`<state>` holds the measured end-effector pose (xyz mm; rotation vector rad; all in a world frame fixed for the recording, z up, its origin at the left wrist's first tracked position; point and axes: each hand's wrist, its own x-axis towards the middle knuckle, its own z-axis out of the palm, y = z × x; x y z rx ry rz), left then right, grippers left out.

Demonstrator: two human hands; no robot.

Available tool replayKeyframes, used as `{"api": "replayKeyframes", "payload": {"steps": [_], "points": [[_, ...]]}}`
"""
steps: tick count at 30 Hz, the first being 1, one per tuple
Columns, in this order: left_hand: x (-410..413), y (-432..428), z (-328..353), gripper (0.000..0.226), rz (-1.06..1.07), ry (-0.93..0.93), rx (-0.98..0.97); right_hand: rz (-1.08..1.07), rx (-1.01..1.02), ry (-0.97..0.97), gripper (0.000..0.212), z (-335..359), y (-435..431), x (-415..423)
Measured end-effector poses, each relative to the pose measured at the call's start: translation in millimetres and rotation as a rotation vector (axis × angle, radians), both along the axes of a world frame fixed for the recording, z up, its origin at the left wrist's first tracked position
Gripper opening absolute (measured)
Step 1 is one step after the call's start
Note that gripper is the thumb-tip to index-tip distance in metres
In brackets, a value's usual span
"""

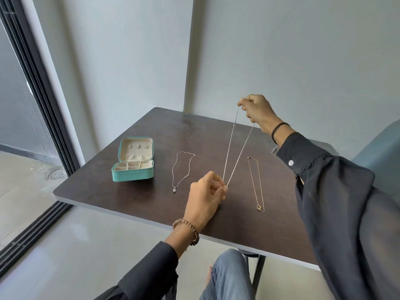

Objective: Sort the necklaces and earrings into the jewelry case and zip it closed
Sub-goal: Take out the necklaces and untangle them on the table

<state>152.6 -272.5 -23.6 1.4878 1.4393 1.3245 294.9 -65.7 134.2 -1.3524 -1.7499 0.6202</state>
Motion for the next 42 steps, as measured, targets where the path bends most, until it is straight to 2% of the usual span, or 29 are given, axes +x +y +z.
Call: {"api": "replayKeyframes", "payload": {"steps": [2,4,7,9,13,18,21,27,30,32,42], "points": [[-0.7,-3.6,2.7,0.005,-0.009,0.134,0.039,-0.014,0.076,-0.143,0.023,-3.2,1.9,0.3],[-1.7,-6.7,4.2,0.012,-0.021,0.248,0.048,-0.053,0.142,-0.303,0.027,-5.7,3.5,-0.6],[-2.5,-10.4,7.3,0.017,-0.073,0.467,0.025,-0.073,0.157,-0.401,0.023,-11.1,11.2,-0.7],[-2.6,-12.4,12.3,0.020,-0.097,0.632,0.034,-0.074,0.137,-0.436,0.020,-15.9,14.8,-0.9],[-6.5,-15.0,18.0,0.025,-0.131,0.811,0.103,-0.068,0.124,-0.414,0.020,-32.4,21.8,-2.9],[-12.8,-10.6,-0.2,0.013,-0.228,0.948,0.375,-0.042,0.124,-0.394,0.019,-58.0,26.5,-8.0],[-13.8,-4.9,-9.2,0.015,-0.285,0.998,0.426,-0.012,0.115,-0.392,0.017,-75.7,30.4,-13.3],[-17.8,1.2,-7.8,0.012,-0.235,1.056,0.478,0.069,0.055,-0.390,0.014,-111.5,41.0,-16.0],[-16.5,-2.5,-10.5,0.029,-0.221,1.025,0.491,0.105,0.053,-0.389,0.012,-124.6,45.0,-15.8],[-15.2,-6.7,-12.4,0.032,-0.217,1.003,0.480,0.114,0.046,-0.397,0.012,-131.8,48.2,-15.2],[-7.3,-19.8,-15.2,0.023,-0.151,0.971,0.511,0.110,0.058,-0.458,0.008,-147.7,55.7,-9.8]]}}
